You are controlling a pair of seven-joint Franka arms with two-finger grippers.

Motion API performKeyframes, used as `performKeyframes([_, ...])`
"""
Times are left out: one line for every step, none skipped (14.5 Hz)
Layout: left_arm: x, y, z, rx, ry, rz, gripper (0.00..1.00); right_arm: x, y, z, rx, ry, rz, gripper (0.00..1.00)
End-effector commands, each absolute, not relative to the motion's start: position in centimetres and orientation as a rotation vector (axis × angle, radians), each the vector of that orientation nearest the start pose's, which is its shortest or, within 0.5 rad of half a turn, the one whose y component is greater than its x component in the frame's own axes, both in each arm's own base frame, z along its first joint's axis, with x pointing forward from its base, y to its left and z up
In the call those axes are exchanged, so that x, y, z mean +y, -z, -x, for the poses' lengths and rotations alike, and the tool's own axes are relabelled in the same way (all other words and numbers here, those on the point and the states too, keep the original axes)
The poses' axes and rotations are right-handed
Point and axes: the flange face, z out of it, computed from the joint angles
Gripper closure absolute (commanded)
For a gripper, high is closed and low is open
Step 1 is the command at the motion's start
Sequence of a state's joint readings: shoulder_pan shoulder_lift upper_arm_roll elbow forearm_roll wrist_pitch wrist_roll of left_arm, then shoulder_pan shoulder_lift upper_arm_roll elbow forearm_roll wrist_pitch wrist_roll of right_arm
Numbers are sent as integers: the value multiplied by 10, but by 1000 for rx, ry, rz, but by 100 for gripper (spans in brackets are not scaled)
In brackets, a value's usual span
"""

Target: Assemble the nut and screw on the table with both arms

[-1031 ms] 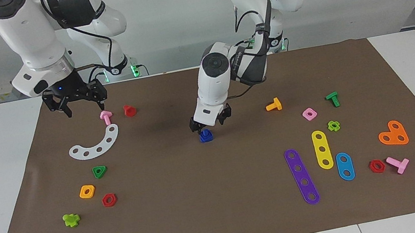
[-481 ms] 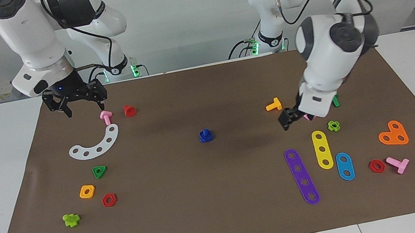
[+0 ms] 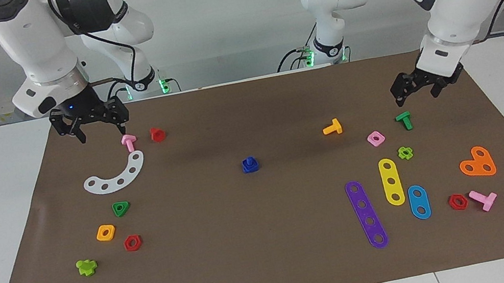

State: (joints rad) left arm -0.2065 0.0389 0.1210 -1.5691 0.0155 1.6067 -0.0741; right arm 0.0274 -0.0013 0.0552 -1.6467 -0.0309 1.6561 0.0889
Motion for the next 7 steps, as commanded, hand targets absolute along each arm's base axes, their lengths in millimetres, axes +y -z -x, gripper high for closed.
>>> performKeyframes([-46,-616,-557,47,14,3101,0,41,-603,-557,63,49,3157,0])
performKeyframes([-42,-616,-557,27,7,3124,0,41,-603,-557,61,49,3157,0])
performKeyframes([-41,-617,-556,17,-3,3145,0,41,-603,-557,58,51,3157,0])
performKeyframes([-41,-618,-553,19,-17,3147,0,40,-603,-557,58,53,3157,0])
performKeyframes([-43,-620,-551,26,-20,3147,0,40,-603,-557,58,53,3157,0])
performKeyframes([-43,-620,-551,27,-18,3148,0,40,-603,-557,58,53,3157,0])
performKeyframes([-42,-618,-550,26,-20,3148,0,39,-603,-557,51,53,3157,0])
